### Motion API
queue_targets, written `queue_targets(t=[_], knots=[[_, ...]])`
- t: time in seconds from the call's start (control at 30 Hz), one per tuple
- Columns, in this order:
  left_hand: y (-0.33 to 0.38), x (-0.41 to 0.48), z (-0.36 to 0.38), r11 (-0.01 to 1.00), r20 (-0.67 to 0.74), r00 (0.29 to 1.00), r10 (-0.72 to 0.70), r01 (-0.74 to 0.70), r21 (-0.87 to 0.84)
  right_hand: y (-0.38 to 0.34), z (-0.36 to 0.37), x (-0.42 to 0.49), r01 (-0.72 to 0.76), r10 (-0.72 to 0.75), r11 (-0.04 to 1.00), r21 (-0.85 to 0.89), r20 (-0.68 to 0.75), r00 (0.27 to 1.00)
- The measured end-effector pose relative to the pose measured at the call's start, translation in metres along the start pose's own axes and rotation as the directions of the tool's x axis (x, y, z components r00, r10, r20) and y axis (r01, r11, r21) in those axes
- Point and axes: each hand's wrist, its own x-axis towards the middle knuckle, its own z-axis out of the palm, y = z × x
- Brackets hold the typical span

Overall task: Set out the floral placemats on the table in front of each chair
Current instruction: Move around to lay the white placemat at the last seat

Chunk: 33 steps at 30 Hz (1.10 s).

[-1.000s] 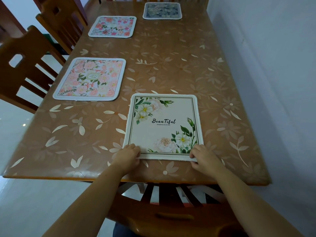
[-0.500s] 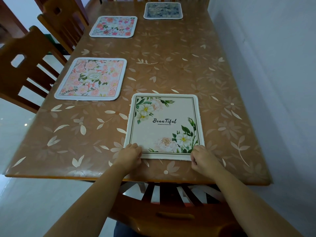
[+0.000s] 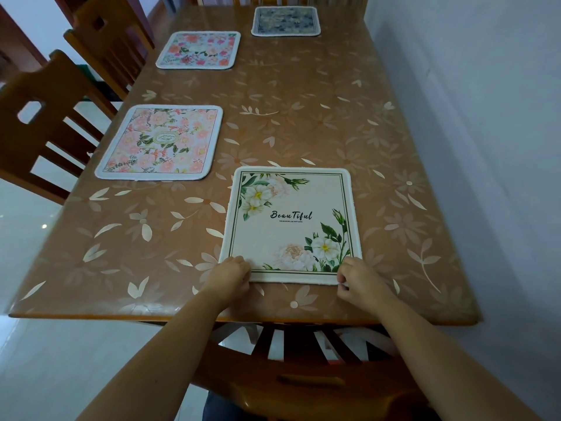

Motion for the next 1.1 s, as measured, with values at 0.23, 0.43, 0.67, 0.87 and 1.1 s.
queue_targets(t=[0.23,0.43,0.67,0.87,1.1], knots=[[-0.0012,-0.0018,0.0028,0.999,0.025,1.000,-0.009,0.010,-0.037,0.0005,0.0008,-0.0012,0.012,-0.011,0.999,-0.046,0.033,0.999],[-0.0023,-0.0023,0.0057,0.999,0.017,1.000,-0.008,0.009,-0.031,0.0033,0.0002,-0.0027,0.036,-0.034,0.998,-0.060,0.029,0.999],[-0.0024,-0.0012,0.0052,1.000,0.005,1.000,0.004,-0.005,0.008,0.0025,0.0007,-0.0020,0.039,-0.037,0.996,-0.076,0.030,0.999],[-0.0011,0.0003,0.0052,0.999,-0.003,1.000,-0.016,0.016,-0.033,0.0013,0.0025,-0.0022,0.029,-0.028,0.997,-0.075,0.018,0.999],[-0.0006,-0.0004,0.0066,0.998,-0.014,0.999,-0.041,0.040,-0.050,0.0016,0.0031,-0.0046,0.044,-0.045,0.997,-0.065,-0.011,0.999]])
